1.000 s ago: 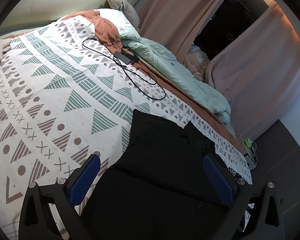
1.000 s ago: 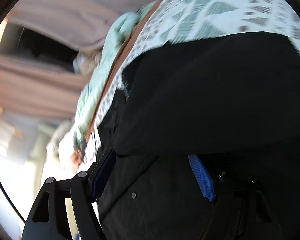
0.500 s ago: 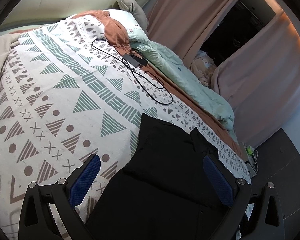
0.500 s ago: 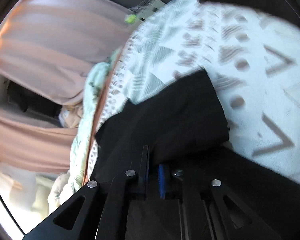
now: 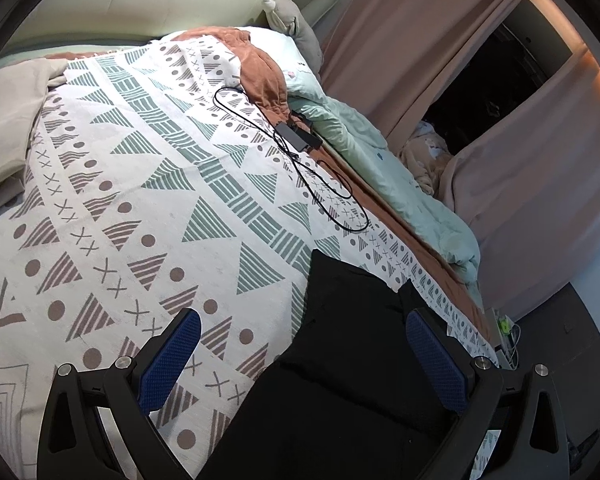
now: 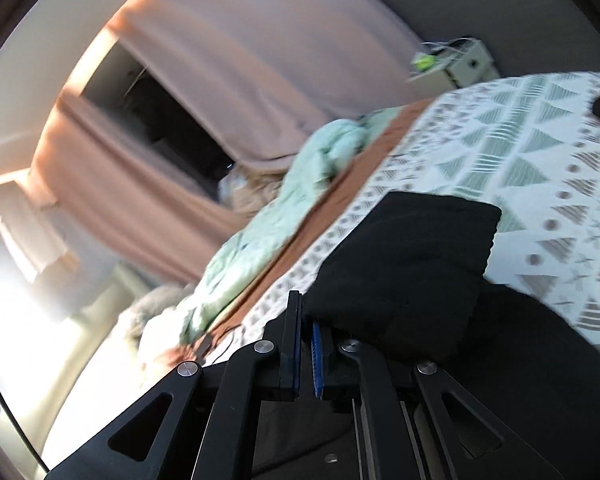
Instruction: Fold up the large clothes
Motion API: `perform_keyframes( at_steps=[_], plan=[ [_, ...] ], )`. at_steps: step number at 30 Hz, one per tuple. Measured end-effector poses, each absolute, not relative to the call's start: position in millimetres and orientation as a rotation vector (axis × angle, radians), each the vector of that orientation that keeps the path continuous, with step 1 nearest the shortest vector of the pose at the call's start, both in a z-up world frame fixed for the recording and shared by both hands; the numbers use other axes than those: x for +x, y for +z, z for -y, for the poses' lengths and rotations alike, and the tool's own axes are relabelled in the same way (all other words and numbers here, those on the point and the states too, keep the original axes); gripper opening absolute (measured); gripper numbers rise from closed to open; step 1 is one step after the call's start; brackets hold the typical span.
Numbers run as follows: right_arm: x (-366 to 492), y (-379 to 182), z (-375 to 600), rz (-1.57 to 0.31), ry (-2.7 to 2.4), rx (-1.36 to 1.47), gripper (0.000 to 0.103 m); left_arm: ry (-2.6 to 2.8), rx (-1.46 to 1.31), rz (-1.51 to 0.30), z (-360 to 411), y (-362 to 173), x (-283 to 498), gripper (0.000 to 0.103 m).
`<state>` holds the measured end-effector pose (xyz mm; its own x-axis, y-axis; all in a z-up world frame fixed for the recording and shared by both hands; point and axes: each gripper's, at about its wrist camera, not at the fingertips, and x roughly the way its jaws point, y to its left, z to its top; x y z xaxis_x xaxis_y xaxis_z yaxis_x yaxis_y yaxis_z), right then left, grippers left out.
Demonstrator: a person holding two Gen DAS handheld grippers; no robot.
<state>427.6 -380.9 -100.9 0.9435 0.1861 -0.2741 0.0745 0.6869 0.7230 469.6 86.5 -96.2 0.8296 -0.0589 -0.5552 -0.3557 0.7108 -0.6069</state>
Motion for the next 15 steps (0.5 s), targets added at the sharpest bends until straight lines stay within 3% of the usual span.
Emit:
perform_keyframes(
  at_steps=[10, 15],
  plan=[
    [474.5, -100.9, 297.4, -0.433, 0.207, 0.740, 0.006, 0.210, -0.790, -0.574, -104.6, -98.4, 466.0, 0.102],
    [505.8, -125.0, 242.2, -0.597, 0.305, 0.684, 0.009, 0.247, -0.774, -0.583, -108.5, -100.3, 466.2, 0.102]
  ],
)
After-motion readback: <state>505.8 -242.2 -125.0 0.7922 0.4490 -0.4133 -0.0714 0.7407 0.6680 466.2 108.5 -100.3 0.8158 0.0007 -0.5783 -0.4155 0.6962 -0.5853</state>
